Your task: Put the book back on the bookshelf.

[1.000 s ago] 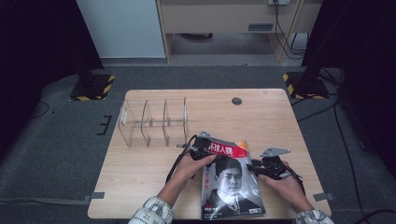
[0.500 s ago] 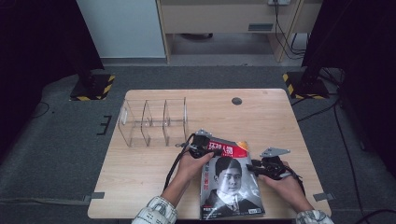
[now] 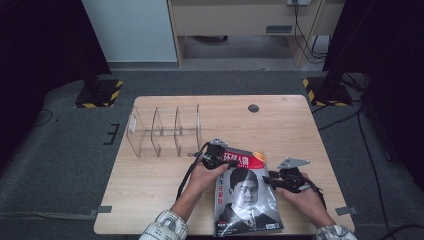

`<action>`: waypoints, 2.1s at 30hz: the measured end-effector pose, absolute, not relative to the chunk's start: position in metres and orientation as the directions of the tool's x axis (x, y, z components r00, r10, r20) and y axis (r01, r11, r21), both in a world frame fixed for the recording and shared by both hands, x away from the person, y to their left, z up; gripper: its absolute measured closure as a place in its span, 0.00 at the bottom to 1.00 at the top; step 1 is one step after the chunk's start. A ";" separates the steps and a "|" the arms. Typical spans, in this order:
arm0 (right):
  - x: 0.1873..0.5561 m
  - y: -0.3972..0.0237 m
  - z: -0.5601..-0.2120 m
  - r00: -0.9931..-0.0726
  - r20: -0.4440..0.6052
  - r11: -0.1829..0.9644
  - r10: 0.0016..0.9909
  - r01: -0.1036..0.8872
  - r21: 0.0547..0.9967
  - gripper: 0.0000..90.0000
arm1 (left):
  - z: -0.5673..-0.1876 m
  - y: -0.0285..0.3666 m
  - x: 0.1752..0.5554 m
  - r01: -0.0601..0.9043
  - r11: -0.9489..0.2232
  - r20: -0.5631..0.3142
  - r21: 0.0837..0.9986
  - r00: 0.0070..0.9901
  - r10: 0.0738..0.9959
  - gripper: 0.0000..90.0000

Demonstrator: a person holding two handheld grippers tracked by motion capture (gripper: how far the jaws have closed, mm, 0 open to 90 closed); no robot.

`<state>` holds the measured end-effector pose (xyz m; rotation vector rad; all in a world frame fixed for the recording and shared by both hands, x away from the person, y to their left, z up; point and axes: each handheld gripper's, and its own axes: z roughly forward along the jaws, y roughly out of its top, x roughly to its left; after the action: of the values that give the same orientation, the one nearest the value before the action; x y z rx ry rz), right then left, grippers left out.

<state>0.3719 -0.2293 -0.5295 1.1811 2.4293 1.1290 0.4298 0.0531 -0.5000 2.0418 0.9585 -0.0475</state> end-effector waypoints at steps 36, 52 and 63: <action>0.382 -0.283 -0.521 -0.396 0.079 0.201 0.915 0.617 0.761 0.59 | -0.459 0.065 0.423 0.606 -0.297 -0.346 0.738 0.718 0.604 0.96; 0.382 -0.283 -0.522 -0.377 0.063 0.203 0.924 0.625 0.754 0.58 | -0.445 0.077 0.420 0.589 -0.270 -0.336 0.762 0.716 0.612 0.96; 0.385 -0.284 -0.522 -0.343 0.058 0.187 0.938 0.636 0.749 0.52 | -0.430 0.087 0.417 0.569 -0.254 -0.322 0.782 0.718 0.617 0.96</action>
<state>0.3847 -0.2840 -0.5222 1.4748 2.0526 0.9772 0.4171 0.0872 -0.4304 1.9294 0.9131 0.0610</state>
